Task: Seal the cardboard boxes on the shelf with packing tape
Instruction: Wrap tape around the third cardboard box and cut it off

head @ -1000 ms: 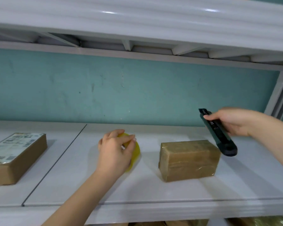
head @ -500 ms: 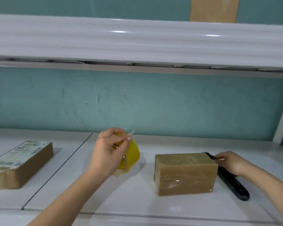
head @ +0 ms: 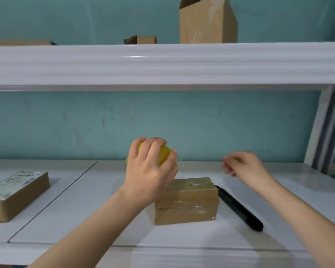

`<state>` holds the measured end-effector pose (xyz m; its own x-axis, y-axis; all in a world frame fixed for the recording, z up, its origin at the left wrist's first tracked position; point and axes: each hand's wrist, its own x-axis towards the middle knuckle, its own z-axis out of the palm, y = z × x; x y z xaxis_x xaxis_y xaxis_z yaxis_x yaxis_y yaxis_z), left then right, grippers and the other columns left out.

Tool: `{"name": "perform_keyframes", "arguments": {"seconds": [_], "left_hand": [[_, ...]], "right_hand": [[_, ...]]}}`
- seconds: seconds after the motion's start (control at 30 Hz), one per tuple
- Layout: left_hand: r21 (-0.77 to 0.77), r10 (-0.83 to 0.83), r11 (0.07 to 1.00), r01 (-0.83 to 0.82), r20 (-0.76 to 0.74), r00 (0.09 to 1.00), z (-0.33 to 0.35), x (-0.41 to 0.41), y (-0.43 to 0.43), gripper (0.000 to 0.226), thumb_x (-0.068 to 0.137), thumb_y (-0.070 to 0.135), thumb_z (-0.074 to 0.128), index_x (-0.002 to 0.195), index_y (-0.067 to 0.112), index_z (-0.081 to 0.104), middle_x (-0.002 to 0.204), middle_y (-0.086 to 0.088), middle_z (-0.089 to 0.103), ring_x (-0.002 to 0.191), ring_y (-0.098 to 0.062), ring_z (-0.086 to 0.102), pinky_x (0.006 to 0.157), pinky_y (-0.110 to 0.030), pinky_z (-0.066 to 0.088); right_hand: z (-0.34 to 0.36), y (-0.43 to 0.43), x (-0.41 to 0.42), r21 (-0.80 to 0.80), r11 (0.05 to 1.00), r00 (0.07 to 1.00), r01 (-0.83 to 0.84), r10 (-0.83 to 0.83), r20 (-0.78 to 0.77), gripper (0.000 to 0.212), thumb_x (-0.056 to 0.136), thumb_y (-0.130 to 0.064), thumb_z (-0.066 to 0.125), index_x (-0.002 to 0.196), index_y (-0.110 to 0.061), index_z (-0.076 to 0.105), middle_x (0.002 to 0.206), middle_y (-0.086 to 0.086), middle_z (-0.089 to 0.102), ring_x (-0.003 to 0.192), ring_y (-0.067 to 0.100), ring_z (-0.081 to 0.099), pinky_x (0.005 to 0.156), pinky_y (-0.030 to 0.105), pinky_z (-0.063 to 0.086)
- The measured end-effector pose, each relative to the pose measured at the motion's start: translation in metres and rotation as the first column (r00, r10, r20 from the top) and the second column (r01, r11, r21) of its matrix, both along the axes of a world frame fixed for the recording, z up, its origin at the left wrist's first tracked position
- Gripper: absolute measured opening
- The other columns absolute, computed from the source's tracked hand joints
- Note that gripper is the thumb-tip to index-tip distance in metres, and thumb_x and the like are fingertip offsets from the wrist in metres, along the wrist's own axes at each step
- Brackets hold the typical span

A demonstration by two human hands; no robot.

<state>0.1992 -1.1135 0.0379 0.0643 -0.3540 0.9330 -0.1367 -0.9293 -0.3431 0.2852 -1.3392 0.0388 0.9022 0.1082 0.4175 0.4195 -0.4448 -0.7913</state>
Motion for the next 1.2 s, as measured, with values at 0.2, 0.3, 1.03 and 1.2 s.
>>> {"name": "perform_keyframes", "arguments": {"seconds": [0.2, 0.3, 1.03, 1.2], "left_hand": [[0.056, 0.050, 0.997, -0.051, 0.024, 0.998, 0.014, 0.000, -0.034, 0.011, 0.077, 0.015, 0.064, 0.075, 0.008, 0.073, 0.084, -0.019, 0.069, 0.080, -0.035, 0.066, 0.079, -0.045, 0.044], [0.082, 0.072, 0.994, -0.076, 0.054, 0.996, 0.019, -0.002, -0.039, 0.015, 0.079, 0.018, 0.063, 0.078, 0.008, 0.074, 0.085, -0.019, 0.069, 0.081, -0.035, 0.067, 0.080, -0.046, 0.040], [0.209, 0.502, 0.863, -0.459, -0.444, 0.742, 0.054, -0.026, -0.026, 0.094, 0.055, 0.084, 0.044, 0.111, 0.010, 0.041, 0.066, 0.002, 0.062, 0.060, -0.022, 0.060, 0.069, -0.038, 0.014], [0.182, 0.462, 0.884, -0.432, -0.491, 0.738, 0.067, -0.024, -0.022, 0.066, 0.055, 0.077, 0.055, 0.081, 0.023, 0.028, 0.066, 0.003, 0.039, 0.064, -0.024, 0.045, 0.070, -0.036, 0.025]], "right_hand": [[0.043, 0.032, -0.069, 0.342, 0.873, 0.904, -0.348, 0.410, -0.125, 0.038, 0.070, -0.039, 0.074, 0.097, -0.014, 0.063, 0.063, 0.002, 0.070, 0.056, 0.012, 0.065, 0.043, 0.023, 0.047], [0.047, 0.030, -0.070, 0.460, 0.815, 0.850, -0.353, 0.485, -0.207, 0.053, 0.073, -0.007, 0.076, 0.118, -0.010, 0.050, 0.063, 0.005, 0.068, 0.057, 0.014, 0.064, 0.046, 0.023, 0.049], [0.083, 0.030, -0.072, 0.058, 0.804, 0.806, -0.592, 0.590, 0.049, 0.030, 0.080, 0.011, 0.062, 0.087, -0.017, 0.070, 0.061, 0.005, 0.050, 0.053, 0.006, 0.053, 0.048, 0.021, 0.051], [0.079, 0.027, -0.066, 0.053, 0.840, 0.841, -0.541, 0.536, 0.075, 0.027, 0.080, 0.007, 0.063, 0.083, -0.019, 0.071, 0.068, 0.008, 0.056, 0.049, 0.004, 0.056, 0.047, 0.017, 0.050]]}}
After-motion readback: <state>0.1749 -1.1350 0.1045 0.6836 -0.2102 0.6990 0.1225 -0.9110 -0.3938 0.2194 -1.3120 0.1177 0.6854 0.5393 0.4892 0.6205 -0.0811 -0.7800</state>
